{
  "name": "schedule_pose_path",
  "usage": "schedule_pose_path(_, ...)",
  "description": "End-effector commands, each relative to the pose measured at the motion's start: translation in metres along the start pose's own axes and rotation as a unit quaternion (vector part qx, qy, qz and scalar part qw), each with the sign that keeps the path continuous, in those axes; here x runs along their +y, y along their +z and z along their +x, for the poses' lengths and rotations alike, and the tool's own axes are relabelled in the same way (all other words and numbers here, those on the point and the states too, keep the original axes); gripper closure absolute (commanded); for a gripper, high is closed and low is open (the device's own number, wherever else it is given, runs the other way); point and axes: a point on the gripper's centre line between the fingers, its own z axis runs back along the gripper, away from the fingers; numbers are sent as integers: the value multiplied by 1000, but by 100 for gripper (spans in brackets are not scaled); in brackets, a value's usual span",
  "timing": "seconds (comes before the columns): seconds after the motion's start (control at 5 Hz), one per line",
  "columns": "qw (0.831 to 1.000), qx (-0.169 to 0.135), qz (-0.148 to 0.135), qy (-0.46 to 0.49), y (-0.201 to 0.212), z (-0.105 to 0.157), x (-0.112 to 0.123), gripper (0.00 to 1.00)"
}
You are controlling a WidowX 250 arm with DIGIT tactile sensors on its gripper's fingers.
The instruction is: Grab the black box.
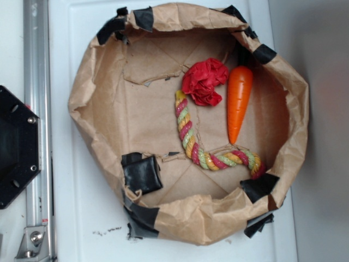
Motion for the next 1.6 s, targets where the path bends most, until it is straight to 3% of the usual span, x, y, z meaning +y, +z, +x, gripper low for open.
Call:
schedule_pose_path(0.0,1000,0,0,0,0,0,0,0)
schedule_pose_path(0.2,997,24,41,59,-22,48,21,0)
schedule_pose_path(0.4,990,14,63,129,-19,86,44,0)
schedule_pose_path(0.6,980,58,3,188,-57,114,40,0)
schedule_pose_path(0.8,962,158,-30,221,-114,106,21,0)
schedule_pose_path(1.0,956,196,-49,211,-142,86,2,0)
schedule_pose_path(1.4,963,188,-58,182,-149,77,-7,0)
